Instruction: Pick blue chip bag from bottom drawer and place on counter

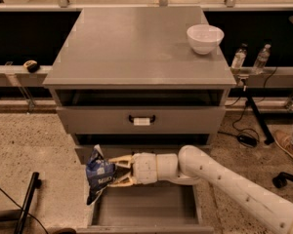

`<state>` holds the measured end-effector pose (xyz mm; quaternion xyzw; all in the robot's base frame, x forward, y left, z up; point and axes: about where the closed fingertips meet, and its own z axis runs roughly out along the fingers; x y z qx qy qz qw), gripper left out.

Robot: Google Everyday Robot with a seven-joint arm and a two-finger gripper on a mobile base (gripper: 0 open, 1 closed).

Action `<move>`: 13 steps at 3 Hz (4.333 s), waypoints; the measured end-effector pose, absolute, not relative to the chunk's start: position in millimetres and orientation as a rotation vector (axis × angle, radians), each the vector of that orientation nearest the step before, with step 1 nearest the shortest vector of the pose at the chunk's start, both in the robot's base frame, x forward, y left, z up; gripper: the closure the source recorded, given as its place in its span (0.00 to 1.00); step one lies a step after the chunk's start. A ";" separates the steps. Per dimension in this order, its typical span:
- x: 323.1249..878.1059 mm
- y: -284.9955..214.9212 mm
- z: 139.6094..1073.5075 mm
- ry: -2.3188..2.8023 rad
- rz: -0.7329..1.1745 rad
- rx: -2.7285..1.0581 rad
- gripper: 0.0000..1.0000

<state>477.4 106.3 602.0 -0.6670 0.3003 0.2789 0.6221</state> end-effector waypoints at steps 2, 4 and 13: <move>477.7 114.9 680.5 0.664 0.505 -1.497 1.00; 531.3 141.9 743.4 0.711 0.417 -1.606 1.00; 744.9 145.4 979.1 1.059 0.054 -1.431 1.00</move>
Offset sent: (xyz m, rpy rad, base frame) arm -0.0016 0.0050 0.0648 0.0176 -0.0803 -0.0658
